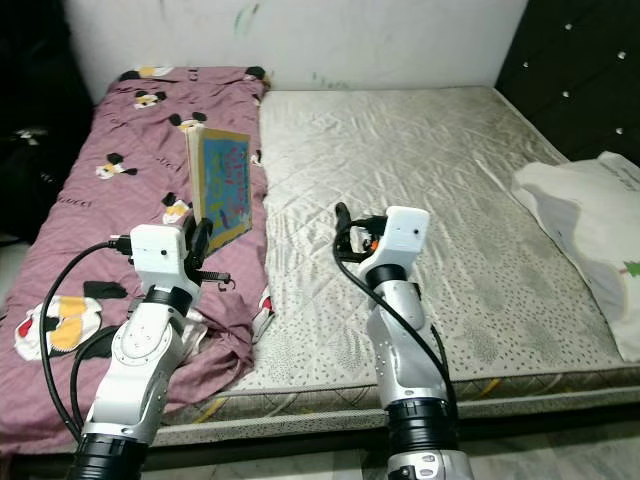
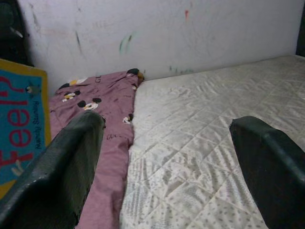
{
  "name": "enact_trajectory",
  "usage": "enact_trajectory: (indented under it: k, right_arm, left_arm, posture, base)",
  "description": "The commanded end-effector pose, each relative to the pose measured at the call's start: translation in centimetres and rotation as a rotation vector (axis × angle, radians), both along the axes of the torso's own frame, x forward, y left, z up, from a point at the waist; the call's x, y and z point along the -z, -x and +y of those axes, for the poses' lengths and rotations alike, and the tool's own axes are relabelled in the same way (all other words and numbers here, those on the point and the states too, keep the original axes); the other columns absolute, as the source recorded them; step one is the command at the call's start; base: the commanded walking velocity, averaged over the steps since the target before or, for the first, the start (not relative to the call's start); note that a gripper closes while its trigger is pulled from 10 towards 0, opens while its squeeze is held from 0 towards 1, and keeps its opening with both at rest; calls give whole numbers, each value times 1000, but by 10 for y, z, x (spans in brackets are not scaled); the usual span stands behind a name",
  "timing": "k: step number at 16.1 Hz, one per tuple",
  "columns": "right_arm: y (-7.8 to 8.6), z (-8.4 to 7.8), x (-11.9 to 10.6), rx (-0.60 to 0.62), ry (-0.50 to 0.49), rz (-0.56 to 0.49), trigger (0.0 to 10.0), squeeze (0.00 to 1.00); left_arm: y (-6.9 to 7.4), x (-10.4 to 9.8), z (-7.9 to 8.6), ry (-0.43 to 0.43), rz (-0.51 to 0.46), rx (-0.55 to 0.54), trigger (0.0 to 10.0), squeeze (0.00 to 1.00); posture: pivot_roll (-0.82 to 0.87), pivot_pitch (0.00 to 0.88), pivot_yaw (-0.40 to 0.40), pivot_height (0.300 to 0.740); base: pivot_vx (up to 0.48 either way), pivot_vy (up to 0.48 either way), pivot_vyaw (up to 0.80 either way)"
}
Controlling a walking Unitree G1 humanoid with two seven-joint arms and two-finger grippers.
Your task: Clean up the room
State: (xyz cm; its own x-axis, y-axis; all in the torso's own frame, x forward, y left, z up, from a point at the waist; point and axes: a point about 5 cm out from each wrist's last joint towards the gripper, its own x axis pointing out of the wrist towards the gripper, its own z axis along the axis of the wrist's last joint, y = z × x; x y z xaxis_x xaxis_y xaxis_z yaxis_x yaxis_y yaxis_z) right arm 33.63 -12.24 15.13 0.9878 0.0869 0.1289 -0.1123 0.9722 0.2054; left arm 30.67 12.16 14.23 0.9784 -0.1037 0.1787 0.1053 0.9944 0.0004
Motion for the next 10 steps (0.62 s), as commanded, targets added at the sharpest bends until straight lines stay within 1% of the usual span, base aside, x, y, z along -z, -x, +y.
enact_trajectory:
  k: [1,2,3,5,8,10]
  right_arm:
    - [-2,1,-2,-2,3,-5,10000,0]
    - [-2,0,-2,0,7,-5,10000,0]
    - [-2,-1,-2,1,8,-4,10000,0]
    - [-2,-1,-2,3,7,-1,10000,0]
    - [-3,-1,-2,0,8,1,10000,0]
    - [-3,-1,-2,0,12,1,10000,0]
  left_arm:
    - [-3,-10,-3,14,-44,5,10000,0]
    - [-3,-9,-3,36,-33,8,10000,0]
    - [-4,-9,-4,40,-31,9,10000,0]
    - [-4,-10,-5,58,-30,17,10000,0]
    - [-4,-11,-7,58,-48,23,10000,0]
    - [-4,-12,-7,44,-53,21,10000,0]
  posture:
    - [-33,47,-6,740]
    - [-37,47,-8,740]
    - [-37,47,-8,740]
    - [-40,47,-9,740]
    - [-41,47,-11,740]
    - [-42,46,-12,740]
  base:
    - [0,0,0]
    - [0,0,0]
    - [0,0,0]
    - [0,285,0]
    - [0,0,0]
    - [0,0,-566]
